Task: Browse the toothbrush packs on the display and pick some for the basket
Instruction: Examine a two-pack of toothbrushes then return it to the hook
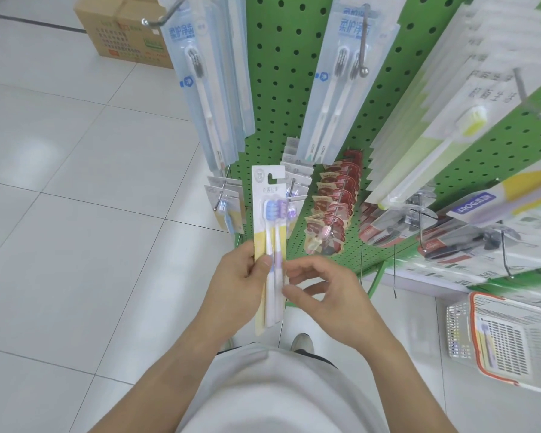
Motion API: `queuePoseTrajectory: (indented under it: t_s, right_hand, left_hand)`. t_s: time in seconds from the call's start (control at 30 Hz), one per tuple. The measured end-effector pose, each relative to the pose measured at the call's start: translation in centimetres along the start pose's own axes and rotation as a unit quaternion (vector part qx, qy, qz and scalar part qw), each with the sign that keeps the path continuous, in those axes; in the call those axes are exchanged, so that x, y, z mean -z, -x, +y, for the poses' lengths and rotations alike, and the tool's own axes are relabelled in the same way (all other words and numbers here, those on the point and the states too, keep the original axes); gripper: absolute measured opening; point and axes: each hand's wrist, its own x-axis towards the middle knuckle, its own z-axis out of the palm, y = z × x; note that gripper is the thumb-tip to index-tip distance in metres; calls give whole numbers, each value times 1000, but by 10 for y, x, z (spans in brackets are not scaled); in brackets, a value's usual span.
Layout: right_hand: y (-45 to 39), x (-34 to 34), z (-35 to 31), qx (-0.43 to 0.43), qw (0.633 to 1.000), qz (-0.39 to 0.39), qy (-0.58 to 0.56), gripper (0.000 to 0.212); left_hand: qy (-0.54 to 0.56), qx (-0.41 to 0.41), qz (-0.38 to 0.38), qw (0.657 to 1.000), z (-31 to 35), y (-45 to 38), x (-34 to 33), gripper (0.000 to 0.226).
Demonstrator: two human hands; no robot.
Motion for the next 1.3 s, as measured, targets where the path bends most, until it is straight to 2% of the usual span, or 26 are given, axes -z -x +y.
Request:
queuePoseTrajectory:
  t_s: [0.13,0.27,0.33,0.47,0.6,0.77,0.93,1.07,1.2,1.3]
  right_hand:
    - [-8,4,-1,8,997,71,-16,37]
    - [-19,4,-14,22,995,82,-43,51]
    - [-27,2,-19,28,993,91,-67,50]
    - [-42,-1,-18,32,989,140,-29,43]
    - [-48,-5,-11,34,985,169,14,43]
    - [-51,-14,-2,24,988,150,22,45]
    - [-51,-18,-2,33,989,145,17,51]
    - [-48,-17,-1,49,989,135,25,60]
    - [-52,-16,8,70,986,123,84,57]
    - [-54,-18,12,71,985,117,109,55]
  left_hand:
    - [46,41,-30,998,-3,-2,4,29]
    - [64,90,-82,990,-13,-9,9,29]
    - [56,104,-115,986,-20,-12,8,27]
    - [35,72,-126,989,-27,-16,4,27]
    - [54,46,-60,996,-24,-22,-1,27]
    - [29,-45,22,998,-12,-31,-5,47]
    - [-59,-121,26,991,-9,-40,-6,59]
    - [-79,-142,28,986,-9,-40,-8,61]
    - [-98,-160,37,981,-12,-41,-7,61]
    - [-105,-169,73,977,-17,-43,-6,57]
